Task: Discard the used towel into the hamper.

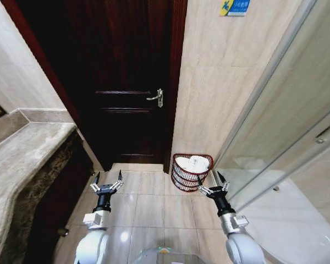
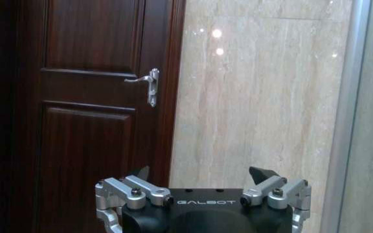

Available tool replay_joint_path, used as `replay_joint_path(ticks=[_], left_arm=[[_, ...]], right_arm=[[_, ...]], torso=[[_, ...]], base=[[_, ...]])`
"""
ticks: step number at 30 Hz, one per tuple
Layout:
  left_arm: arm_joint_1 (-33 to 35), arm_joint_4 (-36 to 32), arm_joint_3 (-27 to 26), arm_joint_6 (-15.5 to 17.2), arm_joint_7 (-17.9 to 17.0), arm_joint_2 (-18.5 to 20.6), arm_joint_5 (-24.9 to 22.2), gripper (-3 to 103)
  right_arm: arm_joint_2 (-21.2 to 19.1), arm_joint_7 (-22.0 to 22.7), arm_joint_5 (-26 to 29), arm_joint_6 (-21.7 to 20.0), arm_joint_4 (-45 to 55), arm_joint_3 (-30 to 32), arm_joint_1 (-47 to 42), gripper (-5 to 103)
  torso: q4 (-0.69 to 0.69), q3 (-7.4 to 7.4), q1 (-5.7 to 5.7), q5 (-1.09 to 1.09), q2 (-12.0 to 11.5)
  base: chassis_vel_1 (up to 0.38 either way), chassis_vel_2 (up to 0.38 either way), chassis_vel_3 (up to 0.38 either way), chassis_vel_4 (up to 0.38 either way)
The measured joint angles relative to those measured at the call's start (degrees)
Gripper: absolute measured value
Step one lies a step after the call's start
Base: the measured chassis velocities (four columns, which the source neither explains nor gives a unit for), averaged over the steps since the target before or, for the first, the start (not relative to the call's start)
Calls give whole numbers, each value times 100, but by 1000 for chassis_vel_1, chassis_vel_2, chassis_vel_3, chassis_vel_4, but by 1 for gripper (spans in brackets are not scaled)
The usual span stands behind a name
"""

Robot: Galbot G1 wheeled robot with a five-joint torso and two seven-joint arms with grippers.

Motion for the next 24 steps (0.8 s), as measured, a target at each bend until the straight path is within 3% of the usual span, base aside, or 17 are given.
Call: replay_joint_path(ticks=[8, 15, 24], left_arm=[[27, -55, 0, 26, 26, 62, 2, 100], [57, -156, 35, 128, 329, 395, -173, 100], [89, -270, 77, 170, 471, 391, -163, 100]], right_arm=[[-4, 30, 14, 43, -37, 65, -12, 100], [138, 175, 81, 32, -134, 315, 113, 100], [178, 197, 112, -39, -51, 487, 161, 100]], torso=[[0, 122, 105, -1, 229], [1, 234, 195, 0, 428], [2, 370, 313, 0, 684]], base=[[48, -41, -51, 43], [0, 0, 0, 0], [0, 0, 0, 0]])
